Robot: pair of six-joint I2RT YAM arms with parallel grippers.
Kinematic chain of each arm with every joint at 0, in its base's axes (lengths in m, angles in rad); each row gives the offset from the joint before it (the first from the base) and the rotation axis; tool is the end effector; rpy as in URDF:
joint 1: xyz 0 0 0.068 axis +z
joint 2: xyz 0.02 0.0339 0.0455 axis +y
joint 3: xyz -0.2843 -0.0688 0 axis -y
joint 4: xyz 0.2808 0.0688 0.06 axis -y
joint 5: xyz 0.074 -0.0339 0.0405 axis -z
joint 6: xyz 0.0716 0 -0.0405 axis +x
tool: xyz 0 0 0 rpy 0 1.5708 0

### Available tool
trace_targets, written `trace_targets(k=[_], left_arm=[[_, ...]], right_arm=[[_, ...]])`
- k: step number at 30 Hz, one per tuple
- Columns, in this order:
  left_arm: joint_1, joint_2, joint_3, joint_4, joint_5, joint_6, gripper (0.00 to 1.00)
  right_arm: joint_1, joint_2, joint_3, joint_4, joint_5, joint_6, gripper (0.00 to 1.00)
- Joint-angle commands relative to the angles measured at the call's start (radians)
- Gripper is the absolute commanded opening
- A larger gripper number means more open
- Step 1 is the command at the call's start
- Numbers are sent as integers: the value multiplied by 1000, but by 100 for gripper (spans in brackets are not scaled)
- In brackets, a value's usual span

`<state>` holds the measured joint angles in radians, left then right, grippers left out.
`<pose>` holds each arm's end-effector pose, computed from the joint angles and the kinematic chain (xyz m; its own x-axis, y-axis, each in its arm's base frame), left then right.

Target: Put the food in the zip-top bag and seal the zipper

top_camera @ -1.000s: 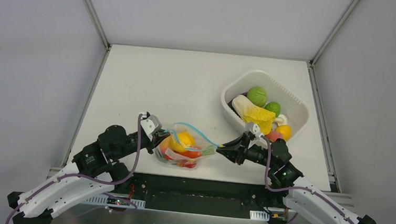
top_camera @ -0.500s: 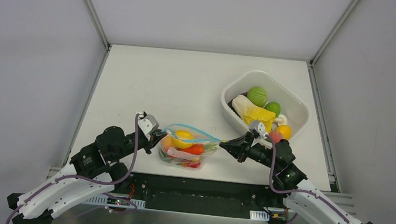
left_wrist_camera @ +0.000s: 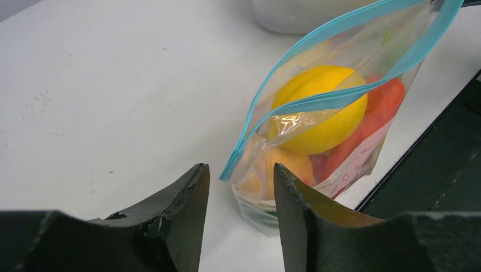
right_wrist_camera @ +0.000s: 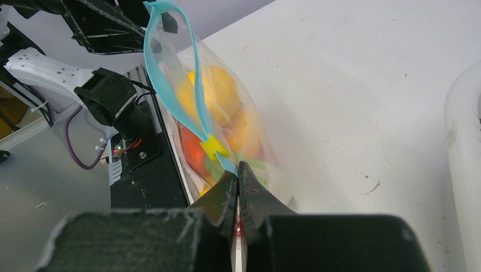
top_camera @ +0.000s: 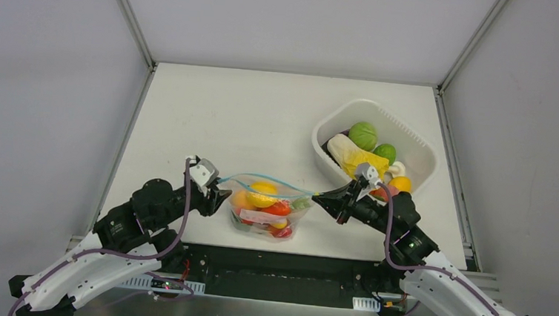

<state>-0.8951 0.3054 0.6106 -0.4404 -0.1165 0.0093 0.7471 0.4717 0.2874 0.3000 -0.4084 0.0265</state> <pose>0.0956 -0.1059 0.3210 -0.0778 0.1118 -0.9907 0.7037 0.7101 0.0249 0.1220 0.1517 0.2663 0.0605 0.0892 -0.9942 -0.9150 0.4030 -0.0195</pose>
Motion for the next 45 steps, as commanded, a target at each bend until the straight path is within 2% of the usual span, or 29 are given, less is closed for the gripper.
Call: trace_targets(k=[1,9,14,18,22,24,26,29,35,36,37,39,40,41,43,45], left_arm=[[9,1,49,5,-51,-6,47],[10,38,78,61,30,84,69],[9,121,149,6,83,178,68],[9,173,191,-46,85,215,48],[9,179,199,-91,51,219,20],[9,151,180,-71,26,211,17],[10,103,157,-50,3,203,6],[9,38,126,-25,-43,191,0],[9,-10,115,-13,-47,181,0],[8,0,121,-19,-41,180,4],[9,12,128,-23,-36,173,13],[9,40,146,-28,-37,158,43],[9,58,158,-32,-36,149,55],[9,73,174,-29,-29,144,62],[9,96,202,-7,-4,138,73],[9,126,235,20,37,131,77]], right_arm=[[-4,11,50,21,-3,6,0],[-6,12,53,16,-34,6,0],[-5,12,54,8,-38,9,0],[-5,3,56,-2,-35,10,0],[-6,-13,62,-18,-6,14,0],[-6,-20,64,-26,13,13,0],[-5,-23,64,-32,27,17,0],[-7,-21,62,-36,48,25,0],[-11,-5,69,-34,46,29,0],[-10,-3,71,-31,40,31,0],[-11,-1,71,-27,32,32,0],[-11,2,72,-14,16,39,0],[-10,3,72,-5,9,45,0],[-11,6,71,2,3,51,0],[-11,10,70,14,-12,58,0],[-10,15,71,20,-18,68,0]])
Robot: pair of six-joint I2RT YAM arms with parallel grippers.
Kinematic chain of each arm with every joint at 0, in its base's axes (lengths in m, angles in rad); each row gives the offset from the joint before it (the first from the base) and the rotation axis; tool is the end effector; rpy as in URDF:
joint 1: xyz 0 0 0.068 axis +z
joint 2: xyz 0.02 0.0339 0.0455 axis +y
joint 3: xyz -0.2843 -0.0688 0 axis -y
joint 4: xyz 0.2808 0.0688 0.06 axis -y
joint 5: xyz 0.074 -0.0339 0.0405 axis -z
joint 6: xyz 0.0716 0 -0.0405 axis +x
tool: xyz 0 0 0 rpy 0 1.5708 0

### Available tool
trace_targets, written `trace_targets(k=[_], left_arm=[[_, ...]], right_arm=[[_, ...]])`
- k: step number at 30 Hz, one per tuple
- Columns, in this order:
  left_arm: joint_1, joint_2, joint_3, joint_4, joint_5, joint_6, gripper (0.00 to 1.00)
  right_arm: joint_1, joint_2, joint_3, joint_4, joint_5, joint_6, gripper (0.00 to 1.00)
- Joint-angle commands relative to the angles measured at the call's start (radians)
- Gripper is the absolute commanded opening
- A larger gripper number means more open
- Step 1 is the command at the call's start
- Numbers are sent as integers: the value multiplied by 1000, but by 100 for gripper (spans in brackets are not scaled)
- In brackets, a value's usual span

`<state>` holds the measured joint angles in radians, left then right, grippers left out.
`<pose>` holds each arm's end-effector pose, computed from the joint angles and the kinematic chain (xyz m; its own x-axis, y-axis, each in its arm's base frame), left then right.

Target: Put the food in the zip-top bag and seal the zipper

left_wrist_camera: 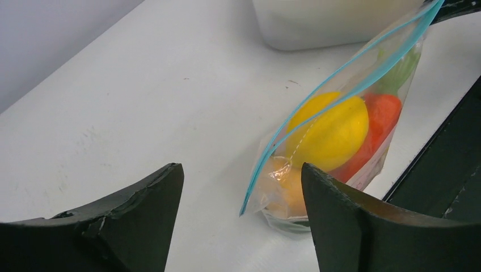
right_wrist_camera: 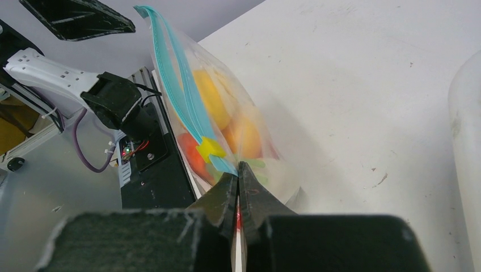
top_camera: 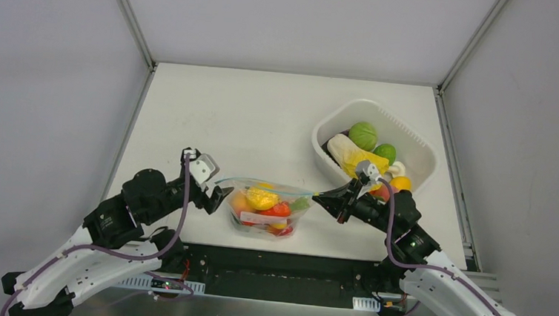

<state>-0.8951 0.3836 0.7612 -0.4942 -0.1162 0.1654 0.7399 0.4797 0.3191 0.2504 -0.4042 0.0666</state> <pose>0.0937 -0.1036 0.3623 0.0440 0.2066 -0.9774 0.7054 0.6864 0.1768 0.1242 0.1515 0.2716 0.0056 0.0879 -0.9961 -0.9116 0.4100 0.0311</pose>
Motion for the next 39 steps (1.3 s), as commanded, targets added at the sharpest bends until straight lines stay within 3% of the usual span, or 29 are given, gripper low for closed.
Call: trace_targets(k=[1,7,12,19,33,39], left_arm=[[9,72,108,80,68,-29,78],[-53,334,313,56,276,-21,82],[-240,555,436,84,201,73,83],[-345,806,545,95,177,121,77],[-375,927,579,150,156,148,39],[-375,940,589,112,176,149,34]], right_arm=[[-4,8,40,71,-25,32,0],[-3,9,50,70,-46,57,0],[-3,16,59,63,-54,68,0],[-3,16,69,47,-83,77,0],[-3,-1,68,19,-93,64,0],[-3,-9,63,17,-83,63,0]])
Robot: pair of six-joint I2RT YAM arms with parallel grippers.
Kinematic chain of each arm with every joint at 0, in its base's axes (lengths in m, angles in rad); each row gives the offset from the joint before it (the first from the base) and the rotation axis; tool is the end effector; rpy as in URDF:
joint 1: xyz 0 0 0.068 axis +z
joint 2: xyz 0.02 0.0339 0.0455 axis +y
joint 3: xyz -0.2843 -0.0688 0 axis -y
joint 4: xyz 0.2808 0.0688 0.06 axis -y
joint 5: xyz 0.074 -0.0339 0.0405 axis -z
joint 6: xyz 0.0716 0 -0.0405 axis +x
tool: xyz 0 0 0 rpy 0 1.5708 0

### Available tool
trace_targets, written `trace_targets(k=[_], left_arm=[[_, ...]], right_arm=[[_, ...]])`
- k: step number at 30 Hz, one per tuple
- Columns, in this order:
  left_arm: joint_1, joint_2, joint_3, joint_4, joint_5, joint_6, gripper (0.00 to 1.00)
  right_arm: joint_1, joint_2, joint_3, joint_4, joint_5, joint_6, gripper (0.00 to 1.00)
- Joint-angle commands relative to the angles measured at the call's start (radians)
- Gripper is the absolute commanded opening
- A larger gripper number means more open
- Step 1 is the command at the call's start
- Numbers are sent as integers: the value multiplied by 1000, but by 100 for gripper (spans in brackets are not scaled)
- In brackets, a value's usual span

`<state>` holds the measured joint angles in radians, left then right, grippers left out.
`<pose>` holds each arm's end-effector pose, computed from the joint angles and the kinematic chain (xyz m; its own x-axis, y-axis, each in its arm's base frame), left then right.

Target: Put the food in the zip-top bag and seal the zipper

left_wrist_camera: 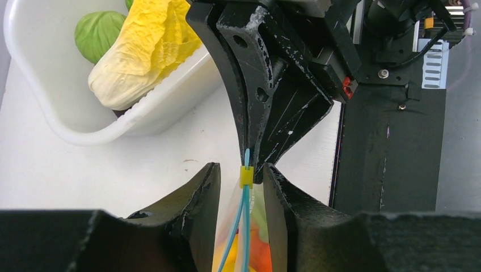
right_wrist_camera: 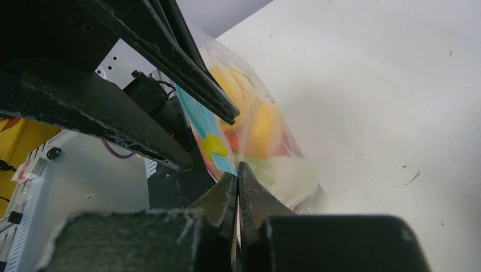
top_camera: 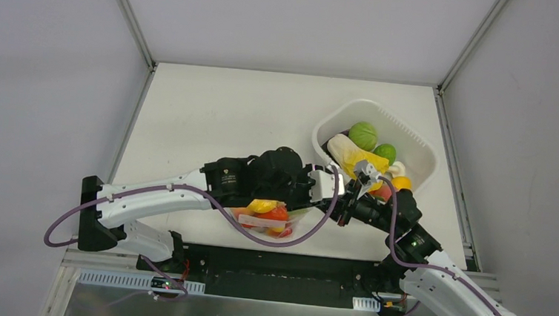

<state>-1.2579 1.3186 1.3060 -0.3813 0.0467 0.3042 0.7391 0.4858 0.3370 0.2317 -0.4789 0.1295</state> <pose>0.1092 -0.3483 0.3894 0.1759 0.4282 -0.8864 0.9548 0.1449 0.2595 0.1199 0.1539 0.2753 -0.0603 0.1001 -0.9931 -0.9373 0.3365 0.0909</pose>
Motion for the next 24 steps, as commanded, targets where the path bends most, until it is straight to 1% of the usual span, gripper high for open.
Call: trace_targets(k=[1,3,9,10,13,18,20,22,24], left_arm=[[-12,4,44,-2,21,8,34],[-13,4,44,0,36,6,34],[-12,25,64,-29,29,10,27],[-12,30,71,-42,28,10,27],[-13,38,94,-72,49,5,36],[-12,51,103,-93,48,-5,37],[-13,60,107,-105,45,-8,31],[-14,65,108,-109,41,-10,30],[-13,65,107,-106,36,-8,26]], right_arm=[[-3,-15,46,36,-7,-1,0],[-3,-13,44,35,-4,-1,0],[-3,-18,42,32,2,-1,0],[-3,-21,41,31,5,0,0],[-2,-26,41,26,12,-3,0],[-2,-25,40,26,14,-3,0],[-2,-25,40,25,14,-2,0],[-3,-24,40,25,13,-1,0],[-3,-26,40,25,10,-1,0]])
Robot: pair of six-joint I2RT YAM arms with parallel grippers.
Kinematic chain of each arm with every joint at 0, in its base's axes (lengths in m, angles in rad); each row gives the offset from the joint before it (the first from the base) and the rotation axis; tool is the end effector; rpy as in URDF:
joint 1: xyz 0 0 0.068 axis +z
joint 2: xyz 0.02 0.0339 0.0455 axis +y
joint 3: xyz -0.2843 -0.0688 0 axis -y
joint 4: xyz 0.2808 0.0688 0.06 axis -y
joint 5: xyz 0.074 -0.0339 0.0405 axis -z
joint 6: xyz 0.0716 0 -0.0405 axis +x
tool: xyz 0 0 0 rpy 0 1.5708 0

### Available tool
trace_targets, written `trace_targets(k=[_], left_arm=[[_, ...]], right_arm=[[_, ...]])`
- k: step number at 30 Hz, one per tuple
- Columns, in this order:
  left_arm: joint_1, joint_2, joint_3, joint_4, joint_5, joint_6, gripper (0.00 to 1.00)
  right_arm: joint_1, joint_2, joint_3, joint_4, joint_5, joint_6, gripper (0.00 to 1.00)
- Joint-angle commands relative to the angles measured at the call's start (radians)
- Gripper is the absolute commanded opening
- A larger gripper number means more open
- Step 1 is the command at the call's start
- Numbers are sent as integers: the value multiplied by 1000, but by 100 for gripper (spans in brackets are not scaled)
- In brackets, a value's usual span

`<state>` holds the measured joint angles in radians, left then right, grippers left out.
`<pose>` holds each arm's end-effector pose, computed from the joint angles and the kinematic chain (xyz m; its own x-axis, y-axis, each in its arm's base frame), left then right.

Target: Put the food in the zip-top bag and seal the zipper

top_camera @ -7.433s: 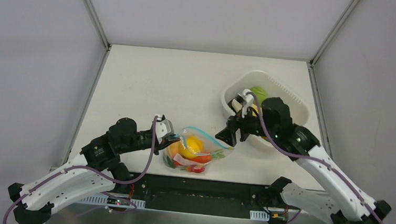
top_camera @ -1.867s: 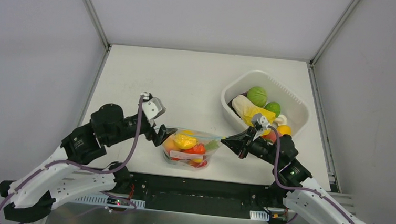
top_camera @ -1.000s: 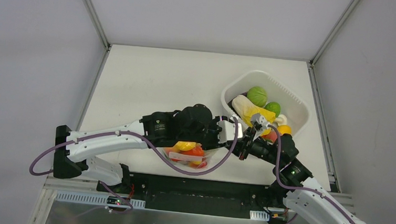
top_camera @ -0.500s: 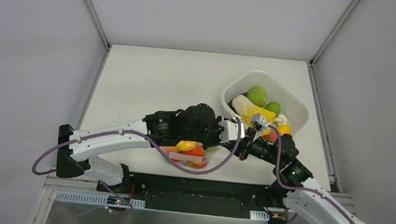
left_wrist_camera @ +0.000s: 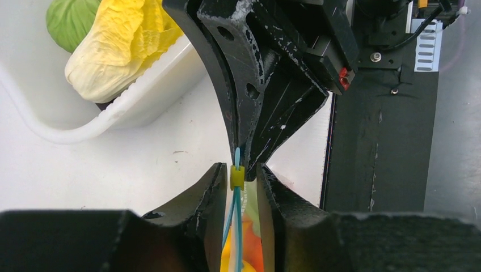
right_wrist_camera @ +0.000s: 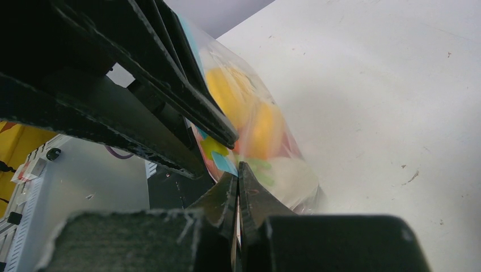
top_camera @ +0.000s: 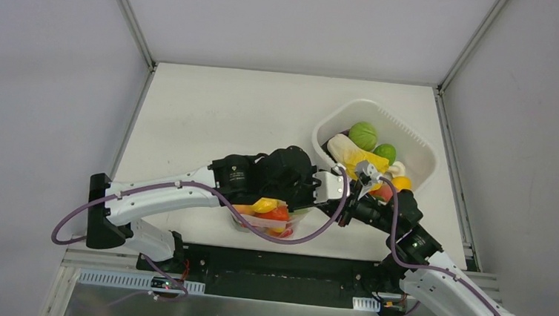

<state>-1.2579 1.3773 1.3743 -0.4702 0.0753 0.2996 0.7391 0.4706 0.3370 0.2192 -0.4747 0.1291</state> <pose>0.1105 -0.3591 0.3854 0.1521 0.4861 -0.8606 0.9676 0.1044 0.2299 0.1184 0.1522 0.2762 -0.0578 0.1022 -0.9931 -0.9361 0.3403 0.0895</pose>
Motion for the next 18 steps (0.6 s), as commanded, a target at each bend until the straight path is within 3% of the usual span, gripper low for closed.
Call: trace_targets(k=[1,10,18], left_arm=[[-14,6,39,-13,2,-3,25],[-13,-6,33,-15,-15,5,1],[-14,-27,24,-45,-48,9,0]], right_arm=[[-2,-12,39,38,5,0,0],[-3,-23,38,26,15,-4,0],[-3,-32,32,27,32,-7,0]])
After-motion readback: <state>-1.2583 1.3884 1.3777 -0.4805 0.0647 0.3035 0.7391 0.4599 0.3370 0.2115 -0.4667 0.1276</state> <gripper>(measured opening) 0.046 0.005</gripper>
